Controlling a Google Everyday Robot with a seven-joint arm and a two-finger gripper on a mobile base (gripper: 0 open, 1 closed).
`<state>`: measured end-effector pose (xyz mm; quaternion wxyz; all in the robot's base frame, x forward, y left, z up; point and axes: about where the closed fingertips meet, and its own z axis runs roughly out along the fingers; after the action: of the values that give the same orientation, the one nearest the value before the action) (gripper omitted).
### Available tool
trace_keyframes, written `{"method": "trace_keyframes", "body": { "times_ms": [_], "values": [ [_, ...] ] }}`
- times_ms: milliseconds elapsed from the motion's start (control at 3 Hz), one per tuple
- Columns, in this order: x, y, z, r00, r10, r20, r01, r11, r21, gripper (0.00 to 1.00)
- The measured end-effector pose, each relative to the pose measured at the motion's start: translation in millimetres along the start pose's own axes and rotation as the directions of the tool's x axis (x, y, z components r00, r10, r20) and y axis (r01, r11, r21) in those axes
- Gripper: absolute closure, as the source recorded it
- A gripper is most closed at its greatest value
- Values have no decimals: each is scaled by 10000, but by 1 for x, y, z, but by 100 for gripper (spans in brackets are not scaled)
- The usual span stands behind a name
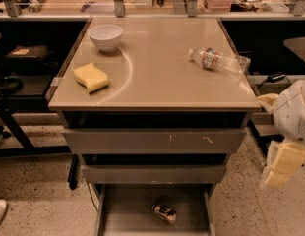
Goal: Pick orange can from bottom drawer and place on counter
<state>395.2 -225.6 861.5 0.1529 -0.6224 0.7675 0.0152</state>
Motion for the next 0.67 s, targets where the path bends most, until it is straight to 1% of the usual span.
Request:
{"method": "trace_keyframes", "body": {
  "times_ms": [333,667],
  "values": [
    [25,20,57,9998,-171,-81,170,9998,-125,0],
    [65,31,154,9997,-235,-62,230,9976,-652,0]
  ]
}}
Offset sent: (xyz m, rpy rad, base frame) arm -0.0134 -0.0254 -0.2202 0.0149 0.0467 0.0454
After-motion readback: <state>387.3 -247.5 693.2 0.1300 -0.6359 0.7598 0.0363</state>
